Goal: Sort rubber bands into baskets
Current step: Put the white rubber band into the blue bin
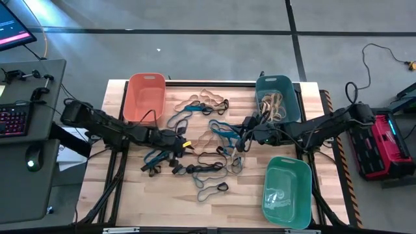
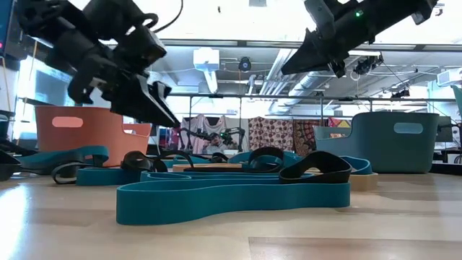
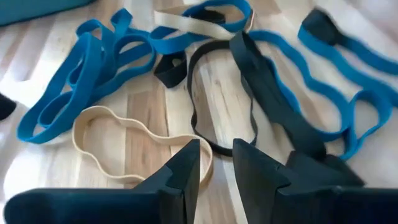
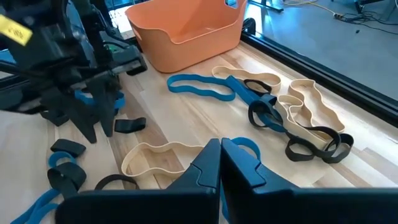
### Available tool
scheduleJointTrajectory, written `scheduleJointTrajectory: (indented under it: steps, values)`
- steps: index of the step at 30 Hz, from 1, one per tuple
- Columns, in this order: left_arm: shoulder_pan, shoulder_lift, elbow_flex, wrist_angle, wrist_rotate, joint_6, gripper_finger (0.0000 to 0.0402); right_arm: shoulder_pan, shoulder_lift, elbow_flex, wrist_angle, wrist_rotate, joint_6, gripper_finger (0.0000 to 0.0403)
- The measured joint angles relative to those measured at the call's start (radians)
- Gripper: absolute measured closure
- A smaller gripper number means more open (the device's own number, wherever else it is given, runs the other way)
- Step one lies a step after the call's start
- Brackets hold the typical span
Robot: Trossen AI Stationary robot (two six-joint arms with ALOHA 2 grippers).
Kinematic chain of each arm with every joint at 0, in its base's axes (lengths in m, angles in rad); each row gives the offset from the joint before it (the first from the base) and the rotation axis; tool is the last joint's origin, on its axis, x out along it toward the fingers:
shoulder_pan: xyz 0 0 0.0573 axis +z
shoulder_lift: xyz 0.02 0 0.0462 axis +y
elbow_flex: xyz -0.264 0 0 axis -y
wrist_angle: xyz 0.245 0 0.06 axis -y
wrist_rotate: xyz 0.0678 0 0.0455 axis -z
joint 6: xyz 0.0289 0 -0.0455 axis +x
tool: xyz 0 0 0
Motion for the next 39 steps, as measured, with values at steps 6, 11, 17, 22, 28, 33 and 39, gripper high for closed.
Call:
scheduleJointTrajectory:
  steps: [6,11,17,22,28,33,39]
  values:
    - [0.002,0.066,0.054,-0.019,0.0,0.055,0.0294,0.0,0.0,0.0,0.001,-0.001,0.0,0.0403]
    - [0.005,0.082,0.086,-0.096,0.0,0.107,0.0271,0.0,0.0,0.0,0.001,-0.002,-0.005,0.0403]
    - [0.006,0.09,0.094,-0.13,0.0,0.134,0.0255,0.0,0.0,0.0,0.003,-0.002,-0.011,0.0403]
    - [0.008,0.141,0.101,-0.104,-0.012,0.178,0.0254,0.0,0.0,0.0,0.004,-0.003,-0.028,0.0403]
    - [0.02,0.238,0.153,-0.106,-0.018,0.204,0.0254,0.0,0.0,0.0,0.007,-0.004,-0.041,0.0403]
    - [0.025,0.289,0.204,-0.183,-0.023,0.203,0.0257,0.004,0.0,0.0,0.005,-0.004,-0.034,0.0403]
    - [0.024,0.307,0.224,-0.223,-0.033,0.204,0.0285,0.005,0.0,0.0,0.01,-0.004,-0.033,0.0403]
